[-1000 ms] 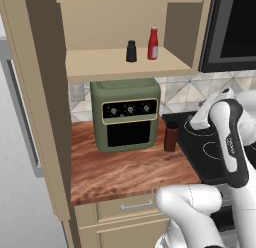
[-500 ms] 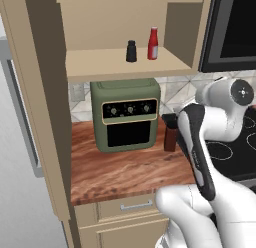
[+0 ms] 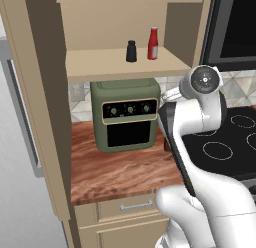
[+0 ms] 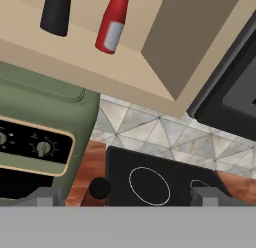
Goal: Collect the paprika, ketchup, and shaker from the cabinet and place them next to the stove.
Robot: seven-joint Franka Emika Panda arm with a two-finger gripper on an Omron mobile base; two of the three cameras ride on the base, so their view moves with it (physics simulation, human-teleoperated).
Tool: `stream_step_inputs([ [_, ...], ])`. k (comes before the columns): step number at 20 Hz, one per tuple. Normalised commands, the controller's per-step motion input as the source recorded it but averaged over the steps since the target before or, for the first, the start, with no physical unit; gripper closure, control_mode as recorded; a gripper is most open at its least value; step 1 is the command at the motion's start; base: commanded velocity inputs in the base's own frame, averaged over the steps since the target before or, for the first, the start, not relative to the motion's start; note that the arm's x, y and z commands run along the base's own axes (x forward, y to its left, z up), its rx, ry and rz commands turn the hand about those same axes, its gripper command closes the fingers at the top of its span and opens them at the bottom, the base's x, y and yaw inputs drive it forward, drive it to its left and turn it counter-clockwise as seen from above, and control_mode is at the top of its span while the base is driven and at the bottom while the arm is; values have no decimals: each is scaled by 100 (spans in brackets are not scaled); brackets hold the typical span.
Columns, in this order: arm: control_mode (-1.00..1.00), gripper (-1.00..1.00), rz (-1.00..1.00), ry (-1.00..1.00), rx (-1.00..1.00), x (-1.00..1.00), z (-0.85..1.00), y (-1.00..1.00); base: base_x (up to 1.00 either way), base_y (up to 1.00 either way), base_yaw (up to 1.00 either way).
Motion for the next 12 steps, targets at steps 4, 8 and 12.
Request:
stream_step_inputs([
  [4,-100,-100,-17,0,0,-3,50,17,0,0,0],
  [8,-100,-100,-9,0,2,-1,47,11,0,0,0],
  [12,-100,-100,-1,0,9,-6,33,0,0,0,0],
])
